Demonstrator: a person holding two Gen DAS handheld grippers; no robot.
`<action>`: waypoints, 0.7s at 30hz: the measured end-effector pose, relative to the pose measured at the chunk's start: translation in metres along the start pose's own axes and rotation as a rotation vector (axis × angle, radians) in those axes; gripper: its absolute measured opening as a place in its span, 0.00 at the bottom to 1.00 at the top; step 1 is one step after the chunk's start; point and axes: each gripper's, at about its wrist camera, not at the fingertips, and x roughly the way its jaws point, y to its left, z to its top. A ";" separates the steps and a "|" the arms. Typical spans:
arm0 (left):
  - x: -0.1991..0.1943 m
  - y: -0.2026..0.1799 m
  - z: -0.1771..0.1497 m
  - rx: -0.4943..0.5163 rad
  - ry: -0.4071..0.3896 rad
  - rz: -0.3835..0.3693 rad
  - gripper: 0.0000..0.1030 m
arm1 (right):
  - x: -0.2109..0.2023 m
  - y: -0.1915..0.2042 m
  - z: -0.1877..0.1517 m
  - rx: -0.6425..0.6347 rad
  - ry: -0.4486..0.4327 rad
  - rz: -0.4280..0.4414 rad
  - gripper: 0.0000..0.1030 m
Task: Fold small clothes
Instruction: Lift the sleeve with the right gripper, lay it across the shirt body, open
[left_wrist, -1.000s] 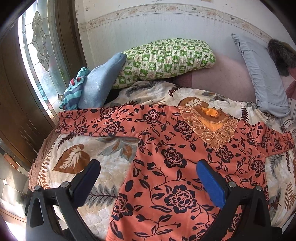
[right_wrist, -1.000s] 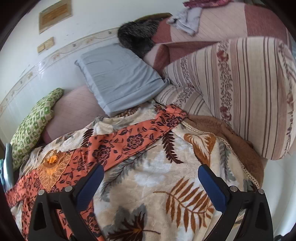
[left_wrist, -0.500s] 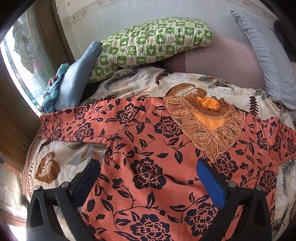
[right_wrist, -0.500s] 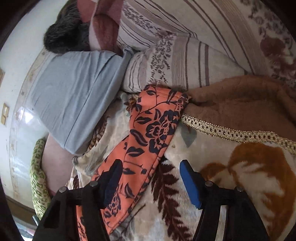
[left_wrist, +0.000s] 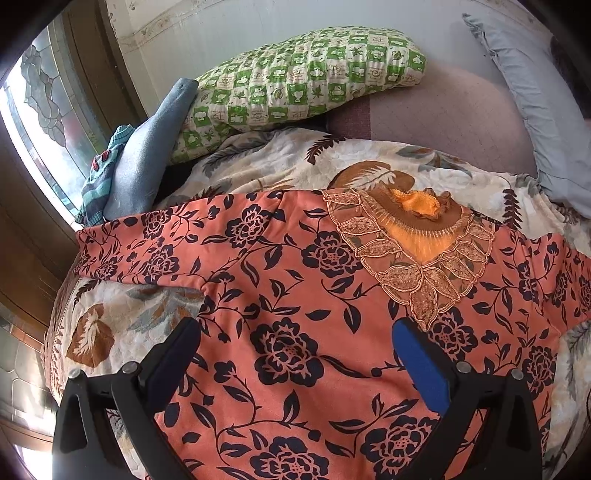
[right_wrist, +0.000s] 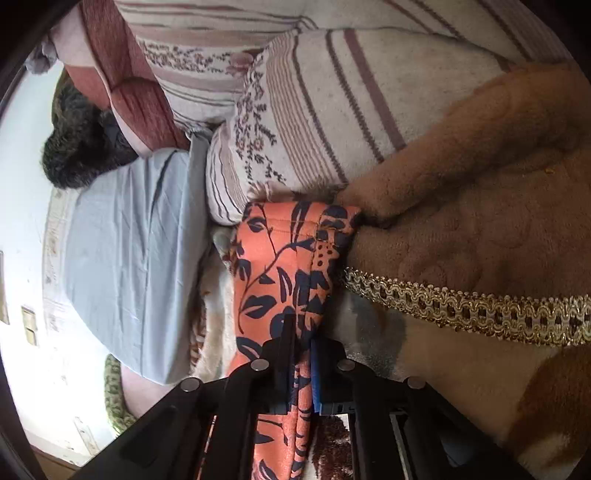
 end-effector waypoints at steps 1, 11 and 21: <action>-0.001 0.004 0.000 -0.004 -0.004 0.000 1.00 | -0.005 0.005 -0.002 -0.010 -0.007 0.019 0.05; 0.002 0.070 -0.002 -0.092 -0.023 -0.003 1.00 | -0.068 0.136 -0.062 -0.206 0.042 0.259 0.05; 0.022 0.147 0.007 -0.168 -0.130 0.085 1.00 | -0.040 0.281 -0.264 -0.459 0.290 0.349 0.05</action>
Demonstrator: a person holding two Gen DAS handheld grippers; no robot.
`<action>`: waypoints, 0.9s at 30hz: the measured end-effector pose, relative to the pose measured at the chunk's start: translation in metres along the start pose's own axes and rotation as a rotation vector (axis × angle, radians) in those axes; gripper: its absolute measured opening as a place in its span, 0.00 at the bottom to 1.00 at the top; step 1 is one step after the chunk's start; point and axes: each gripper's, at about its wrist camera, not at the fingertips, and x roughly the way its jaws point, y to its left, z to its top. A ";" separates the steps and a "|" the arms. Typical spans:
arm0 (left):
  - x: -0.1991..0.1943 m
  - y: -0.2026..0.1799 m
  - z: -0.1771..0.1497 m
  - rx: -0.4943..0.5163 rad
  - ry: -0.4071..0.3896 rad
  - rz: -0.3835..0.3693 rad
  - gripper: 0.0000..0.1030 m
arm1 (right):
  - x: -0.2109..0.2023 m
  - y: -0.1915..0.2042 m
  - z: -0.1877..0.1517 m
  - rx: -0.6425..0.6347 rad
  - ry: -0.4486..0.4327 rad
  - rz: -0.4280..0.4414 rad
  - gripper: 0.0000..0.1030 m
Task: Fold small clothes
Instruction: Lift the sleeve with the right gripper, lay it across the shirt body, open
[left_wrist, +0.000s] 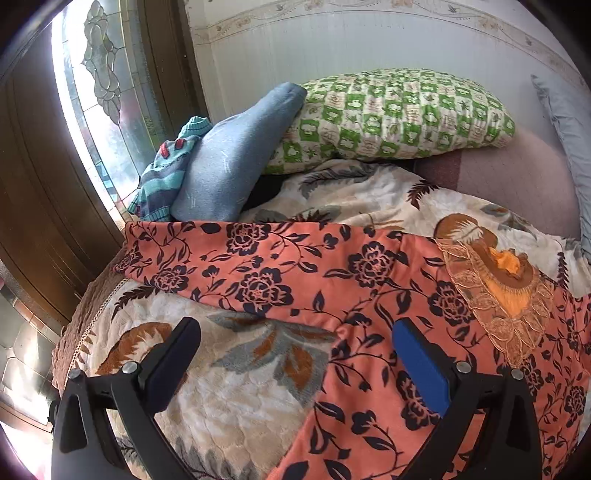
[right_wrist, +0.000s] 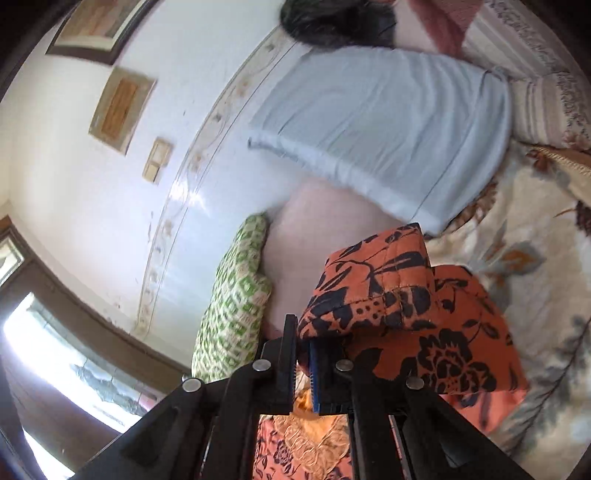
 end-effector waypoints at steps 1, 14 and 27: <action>0.005 0.008 0.000 -0.016 -0.011 0.014 1.00 | 0.020 0.014 -0.016 -0.013 0.034 0.003 0.05; 0.050 0.073 -0.020 -0.107 0.047 0.070 1.00 | 0.195 0.090 -0.276 -0.287 0.550 -0.056 0.39; 0.036 0.024 -0.025 0.041 -0.049 -0.072 1.00 | 0.107 0.073 -0.216 -0.338 0.401 0.060 0.66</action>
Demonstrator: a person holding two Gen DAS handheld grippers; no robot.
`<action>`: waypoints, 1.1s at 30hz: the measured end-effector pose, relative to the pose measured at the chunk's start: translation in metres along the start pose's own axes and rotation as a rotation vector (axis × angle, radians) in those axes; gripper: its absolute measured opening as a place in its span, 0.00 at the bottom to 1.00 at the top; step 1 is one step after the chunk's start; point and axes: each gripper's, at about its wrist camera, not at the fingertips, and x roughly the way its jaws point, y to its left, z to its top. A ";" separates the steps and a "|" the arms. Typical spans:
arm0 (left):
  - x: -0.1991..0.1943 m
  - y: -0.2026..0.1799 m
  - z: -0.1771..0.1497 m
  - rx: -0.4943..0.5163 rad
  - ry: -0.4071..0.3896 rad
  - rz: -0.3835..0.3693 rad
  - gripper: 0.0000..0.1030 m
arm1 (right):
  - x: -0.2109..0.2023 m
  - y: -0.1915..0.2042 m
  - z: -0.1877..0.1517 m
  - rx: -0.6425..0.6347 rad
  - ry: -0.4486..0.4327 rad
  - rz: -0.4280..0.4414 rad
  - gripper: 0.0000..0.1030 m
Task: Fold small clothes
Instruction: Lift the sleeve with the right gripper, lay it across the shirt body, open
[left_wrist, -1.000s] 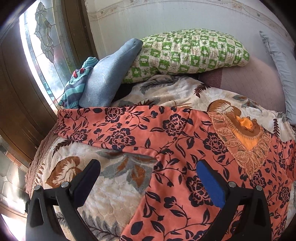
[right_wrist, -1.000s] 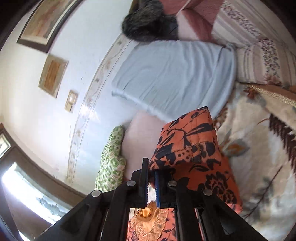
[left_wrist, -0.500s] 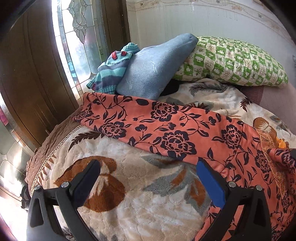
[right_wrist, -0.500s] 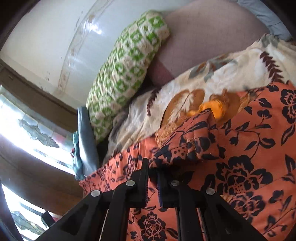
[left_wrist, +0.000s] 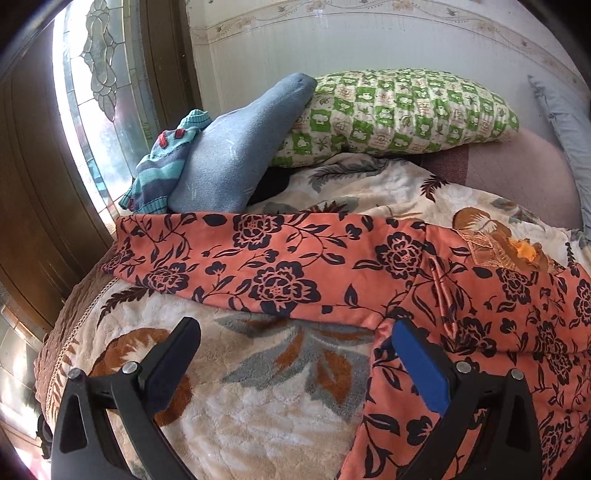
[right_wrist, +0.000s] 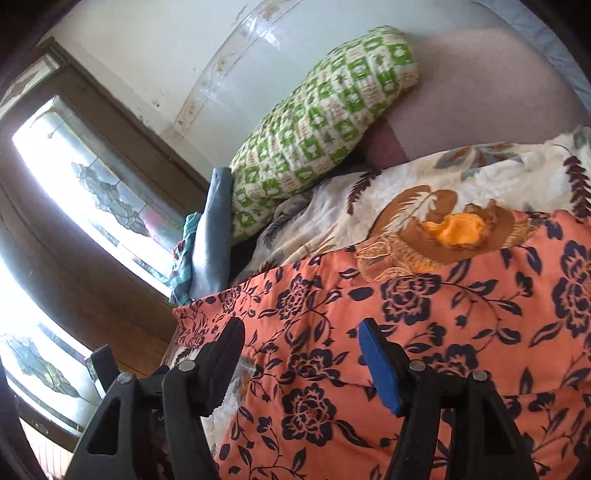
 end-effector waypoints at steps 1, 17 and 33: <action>0.000 -0.005 -0.001 0.014 -0.010 -0.020 1.00 | -0.013 -0.014 -0.001 0.020 -0.023 -0.031 0.66; 0.044 -0.156 0.032 0.179 0.106 -0.146 0.99 | -0.125 -0.194 0.024 0.352 -0.194 -0.032 0.55; 0.087 -0.153 0.006 0.311 0.243 0.196 0.86 | -0.061 -0.205 -0.003 0.379 0.179 -0.169 0.55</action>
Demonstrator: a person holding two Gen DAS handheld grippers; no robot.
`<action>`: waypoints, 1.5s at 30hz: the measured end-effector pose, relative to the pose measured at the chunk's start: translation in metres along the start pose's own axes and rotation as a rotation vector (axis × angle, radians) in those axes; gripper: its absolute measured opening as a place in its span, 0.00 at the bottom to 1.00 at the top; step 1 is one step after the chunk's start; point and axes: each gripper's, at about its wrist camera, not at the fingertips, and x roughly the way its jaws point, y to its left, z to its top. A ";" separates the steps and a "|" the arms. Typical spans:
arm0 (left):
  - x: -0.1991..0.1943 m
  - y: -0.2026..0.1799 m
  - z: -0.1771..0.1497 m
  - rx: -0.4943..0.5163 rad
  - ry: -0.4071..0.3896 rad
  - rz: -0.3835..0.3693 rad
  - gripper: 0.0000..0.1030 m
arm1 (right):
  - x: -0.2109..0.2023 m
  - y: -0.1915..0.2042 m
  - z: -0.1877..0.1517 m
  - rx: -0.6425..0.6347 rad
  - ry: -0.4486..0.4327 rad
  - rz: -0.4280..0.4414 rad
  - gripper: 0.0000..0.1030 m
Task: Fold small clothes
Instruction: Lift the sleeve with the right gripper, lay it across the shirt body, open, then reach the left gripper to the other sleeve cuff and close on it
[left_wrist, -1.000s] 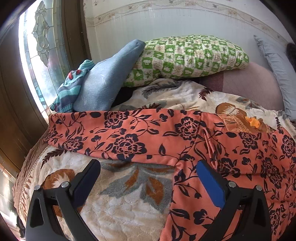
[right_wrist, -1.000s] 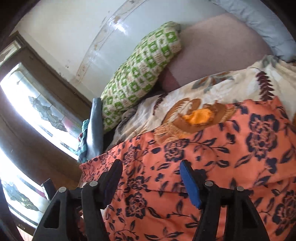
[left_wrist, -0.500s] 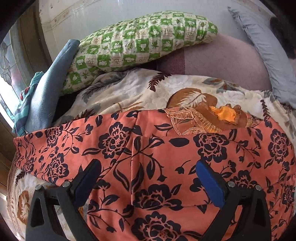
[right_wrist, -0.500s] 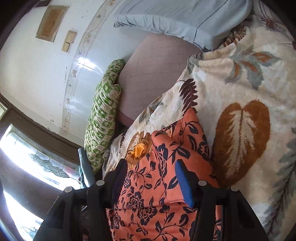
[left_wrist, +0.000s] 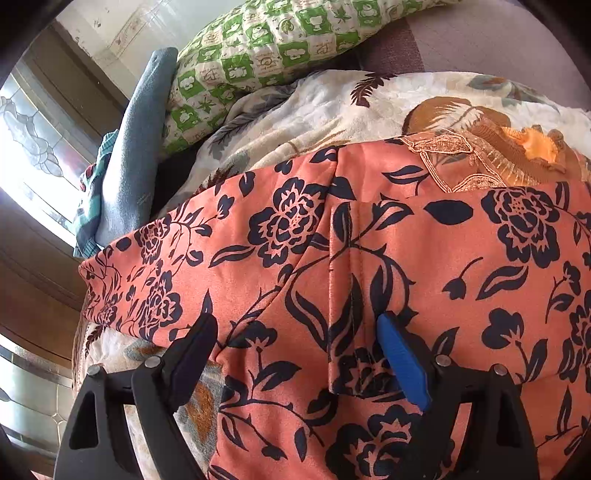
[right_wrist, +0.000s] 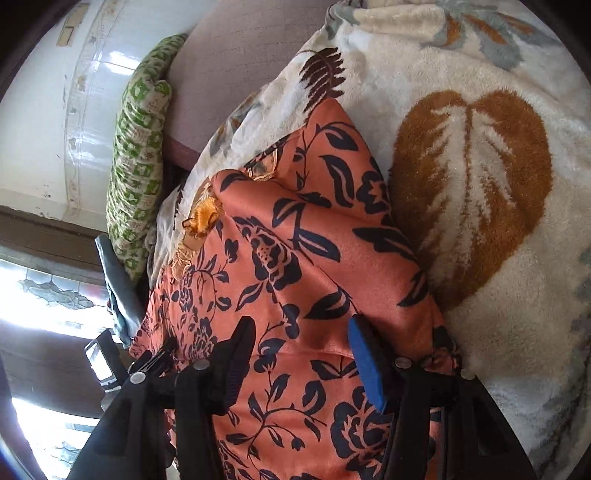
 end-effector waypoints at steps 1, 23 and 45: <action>-0.001 0.000 0.001 0.000 0.003 0.004 0.85 | 0.000 0.000 -0.001 -0.008 0.001 -0.002 0.55; -0.066 0.121 -0.032 -0.165 -0.115 -0.078 0.69 | -0.015 0.097 -0.085 -0.355 -0.081 -0.107 0.55; -0.010 0.446 -0.206 -0.715 0.031 -0.092 0.85 | 0.011 0.225 -0.247 -0.743 -0.003 -0.132 0.55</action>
